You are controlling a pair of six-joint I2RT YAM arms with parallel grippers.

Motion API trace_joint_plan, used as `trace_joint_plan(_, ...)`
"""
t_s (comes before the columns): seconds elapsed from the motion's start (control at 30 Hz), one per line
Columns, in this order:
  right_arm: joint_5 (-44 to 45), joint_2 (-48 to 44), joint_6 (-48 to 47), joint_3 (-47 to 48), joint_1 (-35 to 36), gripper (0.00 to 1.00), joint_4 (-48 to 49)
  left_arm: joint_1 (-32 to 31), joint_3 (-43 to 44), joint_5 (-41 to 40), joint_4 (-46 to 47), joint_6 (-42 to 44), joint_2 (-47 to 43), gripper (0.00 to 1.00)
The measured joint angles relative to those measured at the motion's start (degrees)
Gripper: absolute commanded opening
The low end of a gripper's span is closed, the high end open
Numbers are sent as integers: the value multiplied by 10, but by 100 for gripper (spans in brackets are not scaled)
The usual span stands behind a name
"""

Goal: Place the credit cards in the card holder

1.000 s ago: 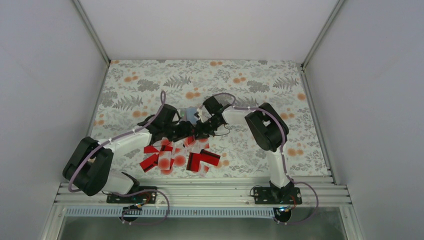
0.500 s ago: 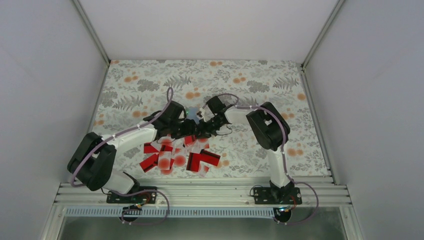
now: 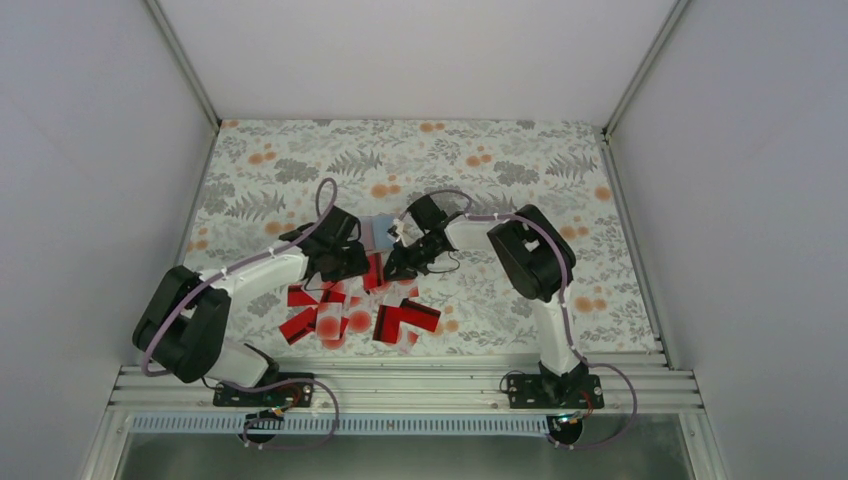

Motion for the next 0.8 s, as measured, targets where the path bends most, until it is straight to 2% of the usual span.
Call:
trace_joint_plan(0.23, -6, 3, 0, 0, 0, 5, 7, 21, -5, -15, -16, 13, 4, 37)
trace_joint_plan(0.43, -9, 5, 2, 0, 0, 5, 12, 21, -5, -16, -15, 33, 53, 34)
trace_joint_plan(0.8, -12, 6, 11, 0, 0, 8, 21, 23, 17, -17, -5, 66, 88, 21)
